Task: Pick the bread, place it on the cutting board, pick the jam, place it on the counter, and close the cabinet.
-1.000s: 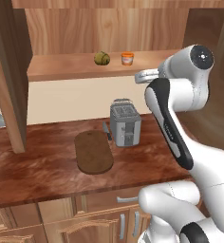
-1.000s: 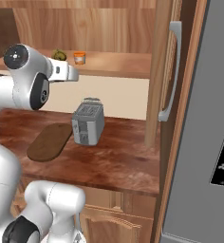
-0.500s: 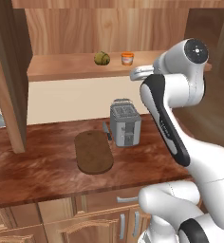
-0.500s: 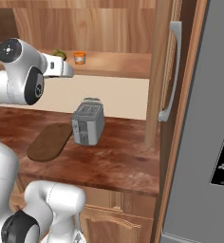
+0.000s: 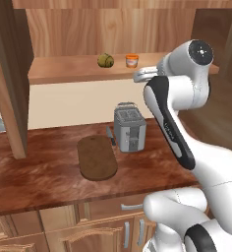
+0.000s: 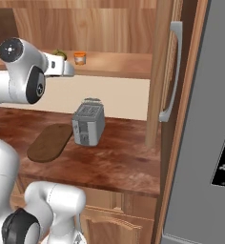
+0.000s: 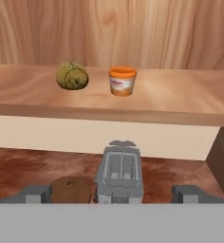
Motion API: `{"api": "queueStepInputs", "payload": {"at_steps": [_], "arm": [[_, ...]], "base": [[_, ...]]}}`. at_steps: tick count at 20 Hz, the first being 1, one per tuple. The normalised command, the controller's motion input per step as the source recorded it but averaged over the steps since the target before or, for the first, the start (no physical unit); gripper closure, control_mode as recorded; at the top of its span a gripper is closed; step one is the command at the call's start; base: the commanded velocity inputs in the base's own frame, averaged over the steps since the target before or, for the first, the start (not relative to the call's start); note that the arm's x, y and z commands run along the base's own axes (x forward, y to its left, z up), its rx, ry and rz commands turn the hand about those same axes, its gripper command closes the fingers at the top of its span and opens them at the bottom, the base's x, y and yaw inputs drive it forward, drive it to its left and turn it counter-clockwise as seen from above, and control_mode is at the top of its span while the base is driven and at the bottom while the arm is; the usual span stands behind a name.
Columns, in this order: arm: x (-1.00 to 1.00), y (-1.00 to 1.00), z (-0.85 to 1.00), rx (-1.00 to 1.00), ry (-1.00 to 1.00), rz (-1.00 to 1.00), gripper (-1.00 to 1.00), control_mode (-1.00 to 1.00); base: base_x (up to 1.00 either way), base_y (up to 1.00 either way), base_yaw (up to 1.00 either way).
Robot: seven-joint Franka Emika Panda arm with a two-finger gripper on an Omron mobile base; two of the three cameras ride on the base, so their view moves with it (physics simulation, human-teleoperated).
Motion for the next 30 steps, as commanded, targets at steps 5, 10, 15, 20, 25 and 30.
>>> {"api": "queueStepInputs", "payload": {"at_steps": [5, 10, 15, 20, 25, 30], "arm": [[0.23, 0.00, 0.00, 0.00, 0.00, 0.00, -1.00, -1.00], [0.34, 0.00, 0.00, 0.00, 0.00, 0.00, -1.00, -1.00], [0.31, 0.00, 0.00, 0.00, 0.00, 0.00, -1.00, -1.00], [0.35, 0.00, 0.00, 0.00, 0.00, 0.00, -1.00, -1.00], [0.31, -0.02, 0.00, 0.00, 0.00, 0.00, -1.00, -1.00], [0.30, -0.01, 0.00, 0.00, 0.00, 0.00, -1.00, -1.00]], "base": [[0.00, 0.00, 0.00], [0.00, 0.00, 0.00], [0.00, 0.00, 0.00], [0.00, 0.00, 0.00], [0.00, 0.00, 0.00], [0.00, 0.00, 0.00]]}}
